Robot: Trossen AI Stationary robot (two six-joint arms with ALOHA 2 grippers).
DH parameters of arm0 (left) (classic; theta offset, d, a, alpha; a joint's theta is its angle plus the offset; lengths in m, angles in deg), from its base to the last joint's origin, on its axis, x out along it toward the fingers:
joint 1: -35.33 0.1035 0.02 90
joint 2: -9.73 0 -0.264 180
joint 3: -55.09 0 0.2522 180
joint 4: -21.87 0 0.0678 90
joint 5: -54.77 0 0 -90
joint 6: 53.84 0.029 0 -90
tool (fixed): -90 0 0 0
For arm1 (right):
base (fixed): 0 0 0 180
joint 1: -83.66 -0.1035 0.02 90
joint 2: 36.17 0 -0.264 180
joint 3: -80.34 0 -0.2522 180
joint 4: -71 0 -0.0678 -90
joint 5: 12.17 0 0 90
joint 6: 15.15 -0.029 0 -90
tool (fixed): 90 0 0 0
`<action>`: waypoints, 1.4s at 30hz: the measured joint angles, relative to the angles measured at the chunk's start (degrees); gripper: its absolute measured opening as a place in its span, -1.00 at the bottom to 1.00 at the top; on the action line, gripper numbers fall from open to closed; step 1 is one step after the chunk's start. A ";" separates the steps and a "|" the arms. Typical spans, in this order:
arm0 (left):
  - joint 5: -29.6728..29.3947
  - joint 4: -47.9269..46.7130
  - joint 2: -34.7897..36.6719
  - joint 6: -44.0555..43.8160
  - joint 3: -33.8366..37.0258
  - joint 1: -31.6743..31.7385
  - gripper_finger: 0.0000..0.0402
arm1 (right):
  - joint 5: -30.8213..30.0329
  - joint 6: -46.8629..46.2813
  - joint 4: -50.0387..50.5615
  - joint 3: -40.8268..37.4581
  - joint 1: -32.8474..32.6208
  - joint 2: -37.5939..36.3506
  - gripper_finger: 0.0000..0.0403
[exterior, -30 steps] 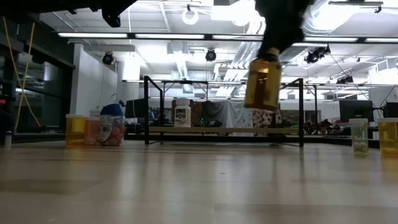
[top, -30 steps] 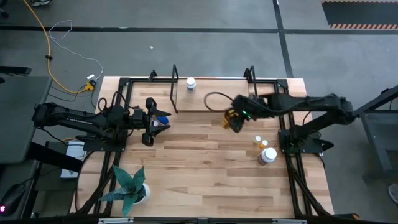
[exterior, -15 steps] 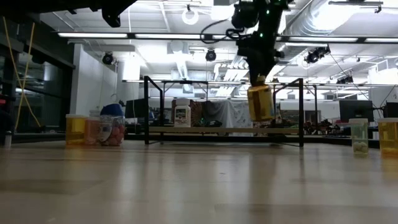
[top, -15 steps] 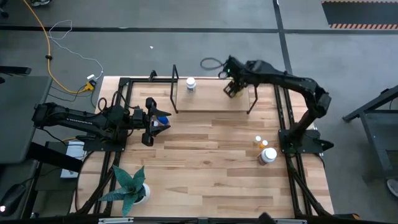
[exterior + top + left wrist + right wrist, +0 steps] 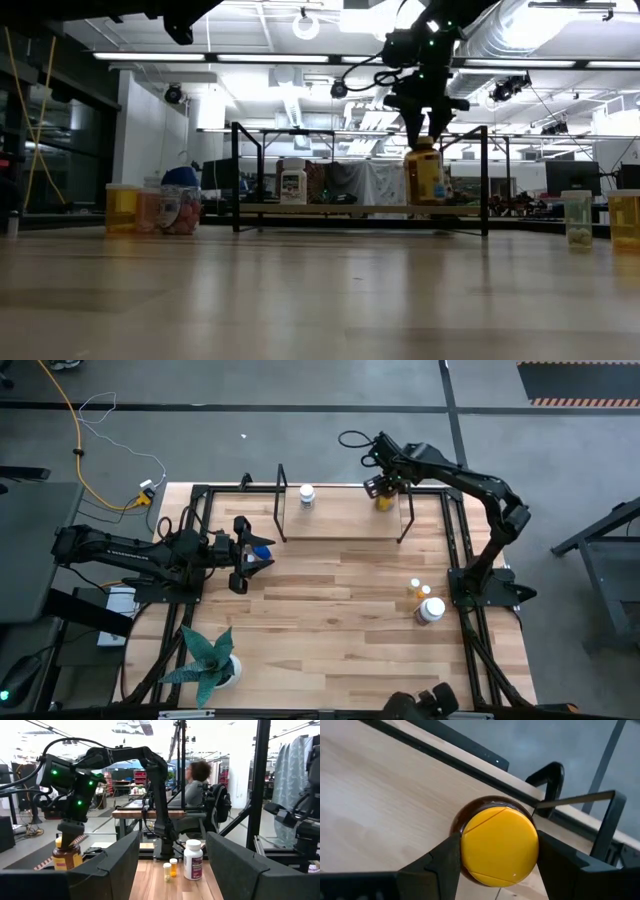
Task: Pick and place medicine bottles onto shelf by color
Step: Put the large yellow pill bottle on the shelf
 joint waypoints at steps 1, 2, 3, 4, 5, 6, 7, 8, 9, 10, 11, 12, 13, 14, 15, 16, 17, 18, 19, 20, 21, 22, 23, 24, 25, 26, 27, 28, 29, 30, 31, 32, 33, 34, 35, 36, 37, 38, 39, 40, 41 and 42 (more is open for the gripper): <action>0.00 0.00 0.01 0.00 0.00 0.00 0.08 | 0.46 -0.92 0.09 0.00 0.24 0.00 0.00; 0.00 0.00 0.00 0.00 0.00 0.00 0.08 | 1.13 -1.75 0.19 0.00 0.49 0.00 0.00; 0.00 0.00 0.00 0.00 0.00 0.00 0.08 | 1.69 -2.45 0.22 0.00 0.65 0.00 0.00; 0.00 0.00 0.01 0.00 0.00 0.00 0.08 | 2.24 -3.05 0.22 0.00 0.70 0.00 0.00; 0.00 0.00 0.00 0.00 0.00 0.00 0.08 | 2.56 -3.54 0.23 0.00 0.72 0.00 0.01; 0.00 0.00 0.02 0.00 0.00 0.00 0.08 | 2.70 -3.84 0.19 0.00 0.69 0.00 0.02; 0.00 0.00 0.00 0.00 0.00 -0.02 0.08 | 2.81 -3.95 0.18 0.00 0.63 0.00 0.03; 0.00 0.00 0.02 0.00 0.00 0.00 0.08 | 2.87 -3.95 0.19 0.00 0.63 0.00 0.05; 0.00 0.00 0.02 0.00 0.00 0.00 0.08 | 2.87 -3.88 0.21 0.00 0.61 0.00 0.07; 0.00 -0.01 0.00 0.00 0.00 0.00 0.08 | 2.91 -3.88 0.19 0.00 0.61 0.00 0.09; 0.00 0.00 0.01 0.00 0.00 -0.01 0.08 | 2.79 -3.81 0.17 0.00 0.61 0.00 0.11; 0.00 0.00 0.01 0.00 0.00 -0.01 0.08 | 2.45 -3.45 0.17 0.00 0.62 0.00 0.13; 0.00 -0.02 0.01 0.00 0.00 0.00 0.08 | 2.15 -3.02 0.15 0.00 0.63 0.00 0.16; 0.00 -0.02 0.01 0.00 0.00 0.00 0.08 | 2.03 -2.83 0.12 0.00 0.63 0.00 0.17; 0.00 -0.02 0.01 0.00 0.00 0.00 0.08 | 1.94 -2.63 0.08 0.00 0.64 0.00 0.19; 0.00 -0.02 0.00 0.00 0.00 0.00 0.08 | 1.79 -2.62 -0.07 0.00 0.65 0.00 0.20; 0.00 -0.02 0.02 0.00 0.00 0.00 0.08 | 1.74 -2.55 -0.20 0.02 0.65 0.00 0.20; 0.00 -0.02 0.00 0.00 0.00 0.00 0.08 | 1.75 -2.50 -0.20 0.04 0.63 0.00 0.21; 0.00 -0.02 0.01 0.00 0.00 0.00 0.08 | 1.74 -2.51 -0.16 0.04 0.63 0.00 0.21; 0.00 -0.02 0.01 0.00 0.00 0.00 0.08 | 1.77 -2.76 -0.15 0.04 0.63 0.00 0.21; 0.00 -0.02 0.00 0.00 0.00 0.00 0.08 | 1.83 -2.83 -0.13 0.04 0.63 0.00 0.21; 0.00 -0.02 0.01 0.00 0.00 -0.01 0.08 | 1.85 -2.76 -0.09 0.04 0.63 0.00 0.21; 0.00 -0.02 0.01 0.00 0.00 -0.01 0.08 | 1.85 -2.29 -0.09 0.04 0.63 0.00 0.21; 0.00 -0.02 0.00 0.00 0.00 -0.01 0.08 | 1.87 -1.63 -0.09 0.04 0.63 0.00 0.21; 0.00 -0.02 0.02 0.00 0.00 0.00 0.08 | 1.88 -1.39 -0.10 0.04 0.63 0.00 0.21; 0.00 -0.02 0.02 0.00 0.00 0.00 0.08 | 1.89 -1.39 -0.12 0.04 0.63 0.00 0.21; 0.00 -0.02 0.02 0.00 0.00 0.00 0.08 | 1.89 -1.38 -0.20 0.04 0.63 0.00 0.21; 0.00 -0.02 0.00 0.00 0.00 -0.02 0.08 | 1.88 -1.25 -0.30 0.04 0.63 0.00 0.21; 0.00 -0.04 0.00 0.00 0.00 0.00 0.08 | 1.89 -0.88 -0.39 0.04 0.63 0.00 0.22; 0.00 -0.02 0.00 0.01 0.00 0.00 0.08 | 1.91 -0.28 -0.40 0.04 0.63 0.00 0.22; 0.00 -0.02 0.01 0.02 0.00 0.00 0.08 | 1.91 0.16 -0.39 0.04 0.63 0.00 0.22; 0.00 -0.02 0.01 0.01 0.00 0.00 0.08 | 1.91 0.47 -0.36 0.04 0.63 0.00 0.22; 0.00 -0.02 0.00 0.02 0.00 0.00 0.08 | 1.89 0.75 -0.39 0.04 0.63 0.00 0.22; 0.00 -0.02 0.00 0.01 0.00 -0.01 0.08 | 1.65 1.18 -0.43 0.04 0.63 0.00 0.22; 0.00 -0.02 0.02 0.01 0.00 0.00 0.08 | 1.24 1.50 -0.45 0.04 0.63 0.00 0.22; 0.00 -0.02 0.00 0.02 0.00 0.00 0.08 | 0.78 1.71 -0.44 0.04 0.62 -0.02 0.23; 0.00 -0.02 0.00 0.02 0.00 0.00 0.08 | 0.17 2.28 -0.44 0.04 0.61 -0.13 0.24; 0.00 -0.02 0.02 0.02 0.00 0.00 0.08 | -0.30 2.81 -0.44 0.04 0.61 -0.33 0.27; 0.00 -0.02 0.02 0.02 0.00 -0.01 0.08 | -1.17 2.94 -0.44 0.04 0.61 -0.59 0.29; -0.02 -0.02 0.02 0.02 0.00 0.00 0.08 | -2.36 2.53 -0.33 0.04 0.61 -0.94 0.32; -0.04 -0.02 0.00 0.02 0.00 0.00 0.08 | -3.74 2.21 -0.27 0.04 0.61 -1.33 0.35; -0.04 -0.02 0.00 0.02 0.00 0.00 0.08 | -5.33 2.06 -0.43 0.04 0.61 -1.79 0.38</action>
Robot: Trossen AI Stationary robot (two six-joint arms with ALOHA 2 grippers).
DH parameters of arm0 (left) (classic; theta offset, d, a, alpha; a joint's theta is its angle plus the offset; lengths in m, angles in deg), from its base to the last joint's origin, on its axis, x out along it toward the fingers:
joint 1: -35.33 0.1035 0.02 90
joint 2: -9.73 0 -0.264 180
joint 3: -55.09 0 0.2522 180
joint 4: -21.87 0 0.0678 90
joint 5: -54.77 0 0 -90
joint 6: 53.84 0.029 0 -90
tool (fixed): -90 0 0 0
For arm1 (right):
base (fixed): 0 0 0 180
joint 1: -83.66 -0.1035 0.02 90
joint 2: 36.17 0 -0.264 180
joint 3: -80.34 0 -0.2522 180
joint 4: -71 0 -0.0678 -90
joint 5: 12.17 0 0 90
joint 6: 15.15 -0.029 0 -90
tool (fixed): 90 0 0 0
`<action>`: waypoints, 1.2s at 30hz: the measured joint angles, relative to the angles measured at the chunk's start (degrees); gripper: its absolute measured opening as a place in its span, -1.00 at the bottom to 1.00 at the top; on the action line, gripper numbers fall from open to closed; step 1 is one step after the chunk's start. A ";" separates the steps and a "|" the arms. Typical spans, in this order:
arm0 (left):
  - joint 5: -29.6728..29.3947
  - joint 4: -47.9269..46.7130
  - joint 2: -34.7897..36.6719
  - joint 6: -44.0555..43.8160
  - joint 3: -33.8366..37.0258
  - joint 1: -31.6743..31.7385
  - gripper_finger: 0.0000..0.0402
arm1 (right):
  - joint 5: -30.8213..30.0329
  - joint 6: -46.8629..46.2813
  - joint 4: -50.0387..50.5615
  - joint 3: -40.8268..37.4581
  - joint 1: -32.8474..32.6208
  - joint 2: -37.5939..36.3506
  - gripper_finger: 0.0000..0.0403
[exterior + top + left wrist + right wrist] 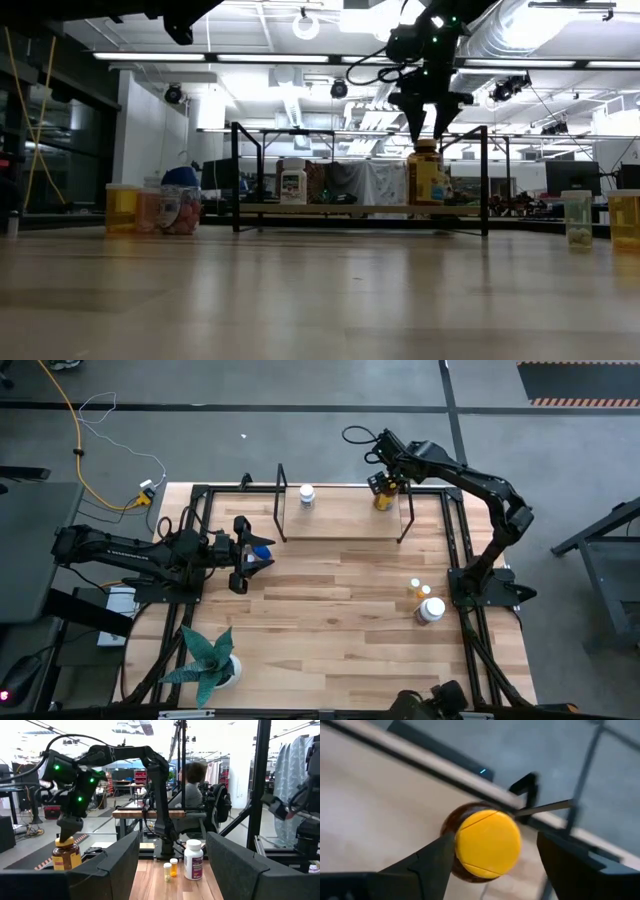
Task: Pick and place medicine bottles onto shelf by color
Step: Put the large yellow pill bottle on the shelf, then put the large purple pill bottle on the shelf
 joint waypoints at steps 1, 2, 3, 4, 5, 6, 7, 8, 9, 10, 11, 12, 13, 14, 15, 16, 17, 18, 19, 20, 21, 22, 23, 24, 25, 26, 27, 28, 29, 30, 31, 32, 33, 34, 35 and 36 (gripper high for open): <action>-0.02 0.00 0.00 0.00 0.00 0.00 0.08 | -0.99 0.38 -0.26 0.00 0.00 -0.56 0.41; -0.03 0.00 0.01 0.00 0.00 -0.01 0.08 | -1.31 1.18 -0.42 0.08 0.01 -1.10 0.43; -0.06 0.00 0.01 0.00 0.00 0.00 0.08 | -1.27 2.19 -0.44 0.40 0.02 -1.62 0.45; -0.17 0.00 0.01 0.00 0.00 0.00 0.08 | -0.57 3.10 -0.47 0.77 0.04 -2.13 0.46; -0.17 -0.01 0.02 0.00 0.00 0.00 0.08 | 0.56 4.20 -0.57 1.16 0.04 -2.72 0.47; -0.17 0.00 0.02 0.00 0.00 -0.02 0.08 | 2.12 5.21 -0.73 1.34 0.02 -3.45 0.47; -0.17 0.00 0.00 0.00 0.00 0.00 0.08 | 3.59 5.84 -0.90 1.44 -0.13 -4.24 0.47; -0.17 0.00 0.00 0.00 0.00 0.00 0.08 | 4.63 6.45 -1.26 1.57 -0.49 -4.95 0.47; -0.17 0.00 0.02 0.00 0.00 0.00 0.08 | 5.78 6.88 -1.79 1.66 -0.80 -5.64 0.47; -0.17 0.00 0.01 0.00 0.00 0.00 0.08 | 6.85 7.34 -1.88 1.66 -1.18 -6.39 0.47; -0.17 0.00 0.02 0.00 -0.01 0.00 0.08 | 7.19 8.28 -1.54 1.66 -1.75 -7.21 0.47; -0.17 -0.04 0.01 0.00 0.00 0.00 0.08 | 7.59 9.07 -1.28 1.63 -2.42 -8.06 0.47; -0.17 -0.12 0.00 0.00 0.00 0.00 0.08 | 8.20 9.72 -1.39 1.29 -3.30 -9.06 0.47; -0.17 -0.25 0.02 -0.01 -0.01 0.00 0.08 | 8.47 10.32 -1.52 0.58 -4.45 -10.25 0.47; -0.17 -0.41 0.02 -0.01 -0.02 0.00 0.08 | 9.12 10.92 -1.71 -0.41 -5.72 -11.53 0.47; -0.17 -0.57 0.00 0.00 -0.02 0.00 0.08 | 9.62 11.20 -2.65 -1.83 -7.25 -12.89 0.47; -0.17 -0.61 0.00 0.00 -0.02 0.00 0.08 | 9.86 11.37 -4.12 -3.68 -9.05 -14.42 0.47; -0.17 -0.59 0.00 0.00 -0.02 0.00 0.08 | 10.23 11.62 -5.67 -5.99 -10.86 -16.14 0.47; -0.15 -0.61 0.00 0.00 -0.02 0.00 0.08 | 10.53 11.72 -7.40 -8.59 -12.76 -18.10 0.47; -0.17 -0.63 0.00 -0.02 -0.02 0.00 0.08 | 10.56 11.55 -9.54 -11.56 -14.73 -20.29 0.47; -0.15 -0.63 0.00 -0.02 -0.02 -0.02 0.08 | 10.67 10.90 -11.95 -14.85 -16.71 -22.51 0.47; -0.16 -0.63 0.01 -0.02 -0.02 -0.04 0.08 | 10.71 9.78 -14.44 -18.19 -18.75 -24.80 0.47; -0.16 -0.61 0.00 -0.06 -0.02 -0.04 0.08 | 11.09 8.05 -16.86 -21.93 -20.85 -27.11 0.47; -0.15 -0.60 0.00 -0.27 -0.02 -0.04 0.08 | 11.62 6.26 -19.05 -25.33 -22.88 -29.33 0.47; -0.15 -0.58 0.00 -0.40 -0.02 -0.04 0.08 | 12.45 4.19 -21.12 -28.38 -24.98 -31.50 0.47; -0.15 -0.52 0.00 -0.42 -0.02 -0.04 0.08 | 13.38 2.09 -23.24 -31.10 -27.03 -33.51 0.47; -0.15 -0.48 0.00 -0.44 -0.02 -0.04 0.08 | 14.29 -0.18 -24.70 -33.29 -29.03 -35.35 0.47; -0.15 -0.48 0.00 -0.46 -0.02 -0.04 0.08 | 15.11 -2.39 -25.70 -35.13 -31.09 -37.11 0.47; -0.15 -0.48 0.00 -0.46 -0.02 -0.04 0.08 | 15.95 -4.50 -26.09 -36.58 -33.08 -38.61 0.47; -0.15 -0.48 0.00 -0.46 -0.02 -0.04 0.08 | 16.10 -6.66 -26.02 -37.55 -35.22 -39.80 0.47; -0.15 -0.47 0.00 -0.46 -0.02 -0.04 0.08 | 16.10 -8.66 -25.54 -38.09 -37.32 -40.82 0.47; -0.15 -0.48 0.01 -0.46 -0.02 -0.04 0.08 | 16.06 -10.43 -24.55 -38.23 -39.47 -41.54 0.47; -0.15 -0.47 0.01 -0.46 -0.02 -0.04 0.08 | 15.88 -12.40 -23.18 -38.09 -41.62 -41.95 0.47; -0.15 -0.46 0.01 -0.46 -0.02 -0.04 0.08 | 15.19 -14.41 -20.93 -37.41 -44.01 -42.00 0.47; -0.15 -0.46 0.00 -0.46 -0.02 -0.04 0.08 | 13.96 -16.72 -18.47 -36.56 -46.30 -41.88 0.47; -0.15 -0.46 0.00 -0.46 -0.02 -0.04 0.08 | 12.34 -19.28 -15.14 -35.40 -48.62 -41.57 0.47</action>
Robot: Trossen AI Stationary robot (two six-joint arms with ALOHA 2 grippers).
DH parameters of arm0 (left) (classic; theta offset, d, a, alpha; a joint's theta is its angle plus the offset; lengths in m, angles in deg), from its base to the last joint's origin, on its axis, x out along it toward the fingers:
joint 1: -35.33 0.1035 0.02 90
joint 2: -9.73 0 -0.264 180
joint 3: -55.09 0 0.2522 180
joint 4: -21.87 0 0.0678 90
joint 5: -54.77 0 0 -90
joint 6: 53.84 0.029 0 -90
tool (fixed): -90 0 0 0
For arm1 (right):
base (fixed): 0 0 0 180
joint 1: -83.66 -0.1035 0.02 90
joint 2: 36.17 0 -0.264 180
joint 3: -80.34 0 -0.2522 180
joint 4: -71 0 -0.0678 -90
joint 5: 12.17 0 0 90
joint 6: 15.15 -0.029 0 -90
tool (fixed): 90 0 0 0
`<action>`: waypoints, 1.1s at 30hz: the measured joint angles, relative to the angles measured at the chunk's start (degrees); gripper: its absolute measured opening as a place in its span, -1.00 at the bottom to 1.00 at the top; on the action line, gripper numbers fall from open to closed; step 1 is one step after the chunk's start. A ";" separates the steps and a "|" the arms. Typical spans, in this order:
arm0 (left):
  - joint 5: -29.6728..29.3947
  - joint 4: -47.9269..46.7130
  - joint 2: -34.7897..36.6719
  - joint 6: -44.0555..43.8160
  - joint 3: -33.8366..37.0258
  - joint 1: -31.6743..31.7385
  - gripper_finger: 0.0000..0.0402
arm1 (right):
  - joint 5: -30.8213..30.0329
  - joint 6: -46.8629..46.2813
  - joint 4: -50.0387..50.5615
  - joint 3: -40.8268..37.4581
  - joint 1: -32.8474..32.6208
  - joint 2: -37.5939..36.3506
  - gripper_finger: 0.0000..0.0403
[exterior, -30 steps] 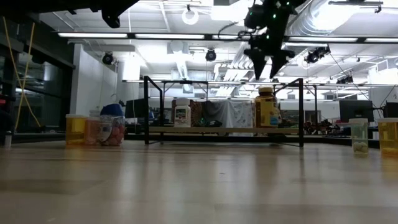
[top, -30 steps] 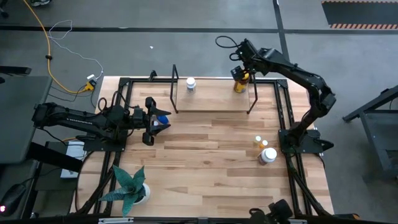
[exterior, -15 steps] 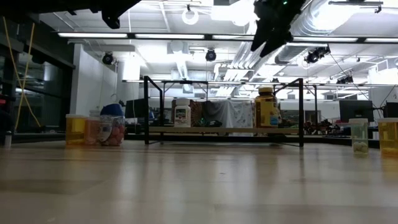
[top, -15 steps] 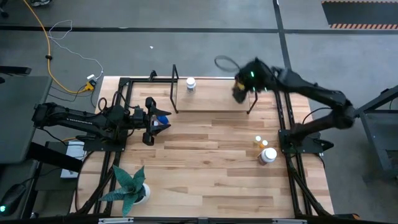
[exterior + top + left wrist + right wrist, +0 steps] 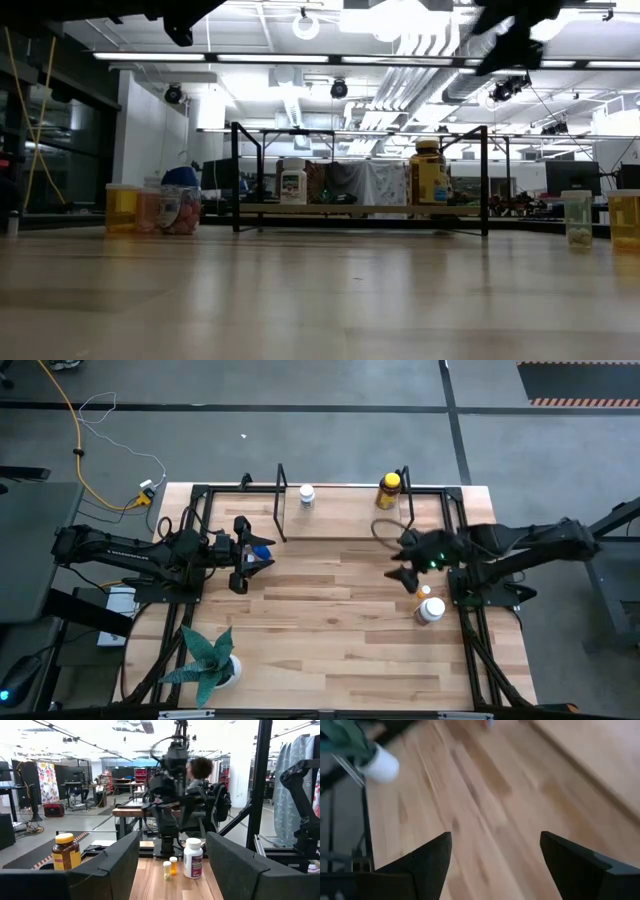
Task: Pick and place medicine bottles onto shelf by color
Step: Put the large purple pill bottle on the shelf
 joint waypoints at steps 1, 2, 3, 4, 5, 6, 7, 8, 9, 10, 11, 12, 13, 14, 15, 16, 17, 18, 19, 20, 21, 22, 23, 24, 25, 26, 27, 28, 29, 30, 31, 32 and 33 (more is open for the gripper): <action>0.00 0.00 0.02 0.00 0.00 0.00 0.08 | -1.58 -2.94 3.84 1.32 -2.31 0.50 0.47; 0.00 0.00 0.00 0.00 0.00 0.00 0.08 | -2.98 -6.27 8.26 2.83 -4.48 1.26 0.47; 0.00 -0.02 0.01 -0.01 0.00 0.00 0.08 | -4.13 -10.12 13.09 4.22 -6.53 2.09 0.47; 0.00 0.00 0.00 0.00 0.00 0.00 0.08 | -4.98 -14.39 17.84 5.51 -8.56 3.04 0.47; 0.00 0.00 0.02 -0.02 0.00 0.00 0.08 | -5.55 -18.83 22.24 6.83 -10.62 4.04 0.47; 0.00 -0.02 0.00 0.00 0.00 0.00 0.08 | -5.74 -23.25 25.90 8.02 -12.53 5.03 0.47; 0.00 0.00 0.00 -0.02 0.00 0.00 0.08 | -5.44 -27.59 29.32 9.09 -14.37 5.99 0.47; 0.01 0.00 0.02 -0.02 0.00 0.00 0.08 | -4.72 -31.69 32.47 9.98 -16.14 6.99 0.47; 0.01 -0.01 0.01 -0.02 0.00 0.00 0.08 | -3.66 -35.57 35.02 10.81 -17.61 7.87 0.47; 0.02 -0.02 0.00 -0.02 0.00 0.00 0.08 | -2.77 -38.97 36.80 11.49 -19.09 8.69 0.47; 0.02 0.00 0.01 -0.02 0.00 0.00 0.08 | -2.05 -41.59 37.89 12.02 -20.37 9.40 0.47; 0.02 0.00 0.00 -0.02 0.00 0.00 0.08 | -1.34 -43.61 38.63 12.38 -21.40 9.99 0.47; 0.02 -0.02 0.00 -0.02 0.00 0.00 0.08 | -0.78 -45.44 38.87 12.65 -22.27 10.53 0.47; 0.02 0.00 0.01 -0.02 0.00 0.00 0.08 | -0.51 -46.88 38.73 12.84 -23.02 11.05 0.47; 0.02 0.00 0.01 -0.02 0.00 0.00 0.08 | -0.26 -48.18 38.57 12.86 -23.57 11.46 0.47; 0.02 0.00 0.01 -0.03 0.00 0.00 0.08 | -0.20 -49.73 38.69 12.86 -24.01 11.84 0.47; 0.02 -0.02 0.00 -0.04 0.00 0.00 0.08 | -0.12 -51.25 38.82 12.86 -24.29 12.27 0.47; 0.02 -0.02 0.00 -0.04 0.00 0.00 0.08 | 0.26 -52.65 38.82 12.86 -24.51 12.69 0.47; 0.03 0.00 0.01 -0.04 0.00 0.00 0.08 | 0.73 -53.94 38.77 12.85 -24.77 13.16 0.47; 0.04 -0.02 0.02 -0.04 0.00 0.00 0.08 | 1.41 -55.12 38.69 12.69 -24.99 13.53 0.47; 0.04 -0.02 0.00 -0.04 0.00 0.00 0.08 | 2.31 -56.18 38.80 12.48 -25.06 13.90 0.47; 0.05 -0.02 0.01 -0.04 0.00 0.00 0.08 | 3.11 -56.84 38.81 12.14 -25.08 14.19 0.47; 0.07 0.00 0.02 -0.04 0.00 0.00 0.08 | 3.43 -57.28 38.81 11.80 -25.08 14.49 0.47; 0.08 -0.01 0.00 -0.02 0.00 0.00 0.08 | 3.43 -57.54 38.57 11.44 -25.08 14.68 0.47; 0.12 -0.02 0.01 -0.04 0.00 0.00 0.08 | 3.47 -57.69 38.30 11.15 -25.08 14.83 0.47; 0.13 -0.02 0.00 -0.03 0.00 0.00 0.08 | 3.43 -57.69 38.30 11.11 -25.08 15.11 0.47; 0.14 -0.02 0.01 -0.02 0.00 0.00 0.08 | 3.43 -57.67 38.17 11.11 -25.08 15.49 0.47; 0.20 -0.02 0.00 -0.04 0.00 0.00 0.08 | 3.43 -57.66 38.00 11.09 -25.08 15.73 0.47; 0.22 -0.02 0.00 -0.04 0.00 0.00 0.08 | 3.42 -57.66 37.88 11.09 -25.08 15.90 0.47; 0.22 -0.02 0.00 -0.02 0.00 0.00 0.08 | 3.42 -57.65 37.84 11.09 -25.08 16.01 0.47; 0.23 -0.02 0.02 -0.04 0.00 0.00 0.08 | 3.42 -57.65 37.84 11.09 -25.17 16.05 0.47; 0.24 -0.02 0.01 -0.03 0.00 0.00 0.08 | 3.40 -57.62 37.82 11.09 -25.35 16.06 0.47; 0.24 -0.02 0.01 -0.03 0.00 0.00 0.08 | 3.40 -57.62 37.82 11.09 -25.56 16.06 0.47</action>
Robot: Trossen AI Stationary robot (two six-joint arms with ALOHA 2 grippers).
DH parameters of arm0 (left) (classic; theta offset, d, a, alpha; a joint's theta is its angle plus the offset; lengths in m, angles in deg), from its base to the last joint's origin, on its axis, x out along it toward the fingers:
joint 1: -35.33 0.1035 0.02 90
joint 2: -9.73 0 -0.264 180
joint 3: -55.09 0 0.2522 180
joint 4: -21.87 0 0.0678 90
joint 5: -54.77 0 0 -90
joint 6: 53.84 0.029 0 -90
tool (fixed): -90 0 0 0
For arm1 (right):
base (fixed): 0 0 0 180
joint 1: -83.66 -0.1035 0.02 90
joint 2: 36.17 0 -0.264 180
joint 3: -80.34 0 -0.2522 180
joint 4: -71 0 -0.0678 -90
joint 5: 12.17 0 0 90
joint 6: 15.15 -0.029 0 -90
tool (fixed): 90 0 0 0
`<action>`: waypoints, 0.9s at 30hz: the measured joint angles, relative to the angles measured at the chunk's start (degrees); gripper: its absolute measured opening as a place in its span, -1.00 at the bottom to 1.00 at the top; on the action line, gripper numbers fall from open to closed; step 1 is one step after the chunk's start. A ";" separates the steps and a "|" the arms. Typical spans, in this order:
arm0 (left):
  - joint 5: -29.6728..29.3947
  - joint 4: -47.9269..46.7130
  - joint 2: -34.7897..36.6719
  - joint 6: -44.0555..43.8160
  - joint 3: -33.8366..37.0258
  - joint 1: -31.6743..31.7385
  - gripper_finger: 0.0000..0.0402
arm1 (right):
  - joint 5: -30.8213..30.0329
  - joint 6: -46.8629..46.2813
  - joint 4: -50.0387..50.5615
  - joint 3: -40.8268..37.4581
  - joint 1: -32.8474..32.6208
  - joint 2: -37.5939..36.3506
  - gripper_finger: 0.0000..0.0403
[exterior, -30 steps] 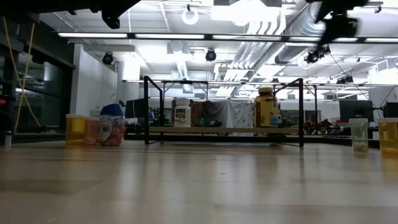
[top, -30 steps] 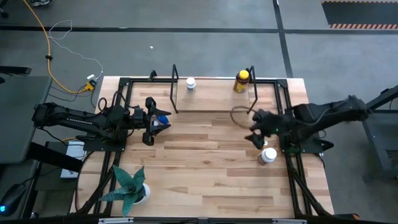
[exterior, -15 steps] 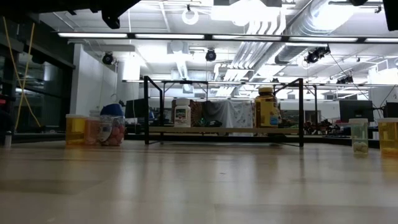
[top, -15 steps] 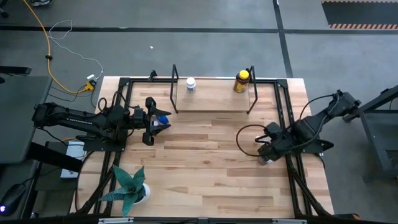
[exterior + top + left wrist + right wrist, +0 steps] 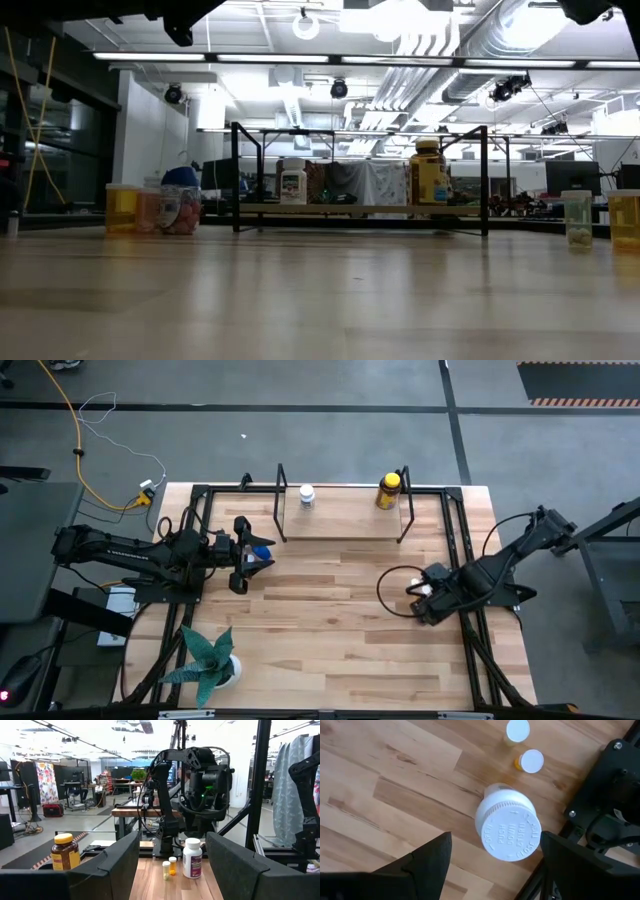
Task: Pick and place medicine bottles onto shelf by color
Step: Put the large purple pill bottle on the shelf
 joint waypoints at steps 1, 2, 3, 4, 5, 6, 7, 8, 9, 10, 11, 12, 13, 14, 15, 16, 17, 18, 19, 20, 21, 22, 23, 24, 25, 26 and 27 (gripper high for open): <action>0.00 -0.02 0.00 -0.01 0.00 0.00 0.08 | 0.00 0.11 0.04 0.00 -0.24 0.00 0.47; 0.00 -0.02 -0.01 -0.01 0.00 0.00 0.08 | 0.02 0.38 0.06 -0.02 -0.50 0.00 0.47; 0.00 -0.02 -0.01 -0.01 0.00 0.00 0.08 | 0.01 0.48 0.08 -0.02 -0.72 0.00 0.47; 0.02 -0.02 0.02 -0.01 0.00 0.00 0.08 | 0.01 0.56 0.11 -0.02 -0.97 0.00 0.47; 0.02 -0.02 -0.01 -0.01 0.00 0.00 0.08 | 0.00 0.54 0.11 -0.02 -1.22 0.00 0.47; 0.02 -0.02 -0.01 -0.01 0.00 0.00 0.08 | -0.02 0.52 0.11 -0.02 -1.46 0.00 0.47; 0.02 0.00 0.00 0.00 0.00 0.00 0.08 | -0.15 0.52 0.11 -0.02 -1.73 0.00 0.47; 0.02 -0.02 -0.01 -0.01 0.00 0.00 0.08 | -0.22 0.48 0.16 -0.02 -1.97 0.00 0.47; 0.02 -0.02 0.00 -0.01 0.00 0.00 0.08 | -0.24 0.36 0.37 -0.02 -2.13 0.00 0.47; 0.02 -0.02 0.01 -0.01 0.00 0.00 0.08 | -0.26 0.11 0.81 -0.04 -2.17 0.00 0.47; 0.02 -0.02 -0.01 -0.01 0.00 0.00 0.08 | -0.26 -0.04 1.29 -0.04 -2.15 0.00 0.47; 0.02 -0.02 -0.01 -0.01 0.00 0.00 0.08 | -0.33 -0.05 1.77 -0.04 -2.15 0.16 0.47; 0.02 -0.02 0.00 -0.01 0.00 0.00 0.08 | -0.42 -0.05 2.20 -0.04 -2.15 0.32 0.47; 0.02 -0.02 -0.01 -0.01 0.00 0.00 0.08 | -0.44 -0.05 2.63 -0.09 -2.14 0.46 0.47; 0.02 -0.02 -0.01 0.00 0.00 0.00 0.08 | -0.46 0.03 2.96 -0.09 -2.13 0.67 0.47; 0.03 -0.04 -0.01 -0.01 0.00 0.00 0.08 | -0.46 0.37 3.16 -0.09 -2.13 0.86 0.47; 0.02 -0.04 -0.01 -0.01 0.00 0.00 0.08 | -0.46 0.62 3.14 -0.09 -2.13 1.04 0.48; 0.02 -0.02 -0.01 -0.01 0.00 0.00 0.08 | -0.36 1.08 3.02 -0.09 -2.13 1.11 0.49; 0.03 -0.02 0.00 -0.01 0.00 0.00 0.08 | -0.18 1.44 2.86 -0.09 -2.13 1.11 0.51; 0.02 -0.04 0.00 -0.01 0.00 -0.01 0.08 | -0.18 1.52 2.69 -0.09 -2.13 1.14 0.54; 0.04 -0.03 -0.01 -0.01 0.00 -0.01 0.08 | -0.18 1.80 2.40 -0.09 -2.13 1.23 0.57; 0.04 -0.02 0.01 -0.01 0.00 -0.02 0.08 | -0.17 1.94 2.23 -0.09 -2.13 1.30 0.61; 0.04 -0.02 -0.01 -0.01 0.00 -0.02 0.08 | -0.17 1.96 2.22 -0.09 -2.13 1.30 0.66; 0.04 -0.02 0.00 -0.01 0.00 -0.02 0.08 | -0.20 2.04 2.27 -0.09 -2.13 1.28 0.70; 0.02 -0.02 0.02 -0.01 0.00 0.00 0.08 | -0.16 2.09 2.28 -0.09 -2.13 1.27 0.73; 0.02 0.00 -0.01 -0.01 0.00 -0.02 0.08 | 0.12 2.09 2.23 -0.09 -2.13 1.27 0.76; 0.03 -0.02 -0.01 -0.01 0.00 -0.02 0.08 | 0.58 2.09 2.25 -0.09 -2.13 1.27 0.79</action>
